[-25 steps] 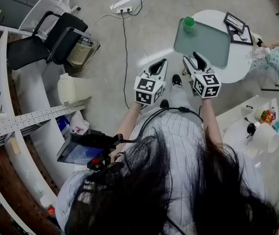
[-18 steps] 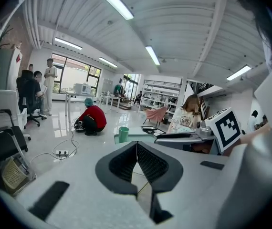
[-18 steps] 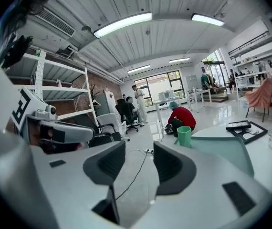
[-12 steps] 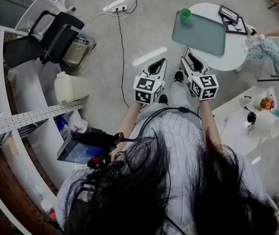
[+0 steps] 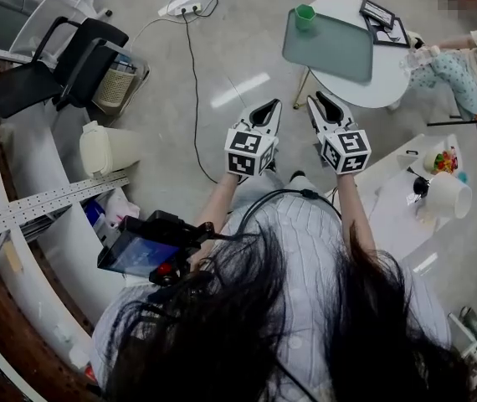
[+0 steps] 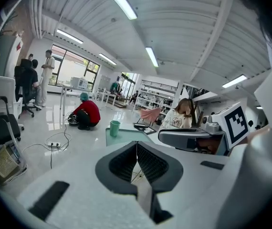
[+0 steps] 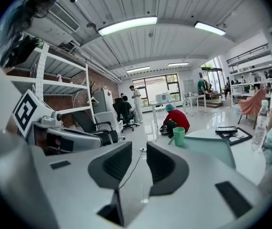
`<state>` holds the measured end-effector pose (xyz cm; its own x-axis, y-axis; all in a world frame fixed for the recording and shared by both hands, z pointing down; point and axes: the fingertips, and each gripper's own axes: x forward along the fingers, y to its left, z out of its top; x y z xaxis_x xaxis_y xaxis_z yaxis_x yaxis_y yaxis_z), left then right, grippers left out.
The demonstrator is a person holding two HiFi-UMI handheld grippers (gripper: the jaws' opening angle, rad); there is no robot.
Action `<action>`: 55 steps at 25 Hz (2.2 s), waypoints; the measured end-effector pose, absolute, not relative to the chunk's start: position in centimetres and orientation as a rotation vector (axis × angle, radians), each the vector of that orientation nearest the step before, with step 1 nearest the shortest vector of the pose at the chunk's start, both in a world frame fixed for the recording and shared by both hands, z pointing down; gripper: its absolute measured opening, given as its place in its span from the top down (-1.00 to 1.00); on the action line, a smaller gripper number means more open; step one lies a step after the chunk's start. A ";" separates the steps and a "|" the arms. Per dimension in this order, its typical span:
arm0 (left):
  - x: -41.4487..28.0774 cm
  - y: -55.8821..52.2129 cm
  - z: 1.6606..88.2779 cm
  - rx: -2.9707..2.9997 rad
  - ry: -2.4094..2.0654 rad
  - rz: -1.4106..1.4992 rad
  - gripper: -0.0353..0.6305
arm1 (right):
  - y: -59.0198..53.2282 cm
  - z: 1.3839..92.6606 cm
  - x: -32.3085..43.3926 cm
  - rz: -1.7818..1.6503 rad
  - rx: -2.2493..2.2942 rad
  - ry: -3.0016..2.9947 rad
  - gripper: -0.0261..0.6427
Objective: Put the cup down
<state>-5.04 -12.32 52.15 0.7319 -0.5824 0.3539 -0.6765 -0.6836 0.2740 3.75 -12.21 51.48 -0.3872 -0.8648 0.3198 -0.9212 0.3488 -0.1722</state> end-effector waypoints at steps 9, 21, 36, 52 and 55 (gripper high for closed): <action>-3.6 -10.4 51.9 2.542 -0.957 0.314 0.85 | -8.8 49.8 3.0 0.424 1.596 -2.461 0.67; -3.3 -5.7 50.8 2.564 -0.996 0.312 0.85 | -3.1 49.2 2.5 0.415 1.580 -2.524 0.70; -4.9 3.0 50.9 2.589 -0.993 0.351 0.85 | 5.3 48.3 1.4 0.438 1.621 -2.558 0.78; -6.1 7.7 49.9 2.635 -0.984 0.366 0.85 | 9.8 47.7 0.5 0.448 1.649 -2.576 0.80; -6.4 7.8 49.8 2.637 -0.994 0.366 0.85 | 9.9 47.6 0.2 0.441 1.639 -2.582 0.80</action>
<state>-6.38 7.76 49.76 0.7282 -0.5966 0.3373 -0.6727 -0.7161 0.1859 0.16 9.90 47.60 -0.4362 -0.8785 0.1947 -0.8933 0.3968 -0.2110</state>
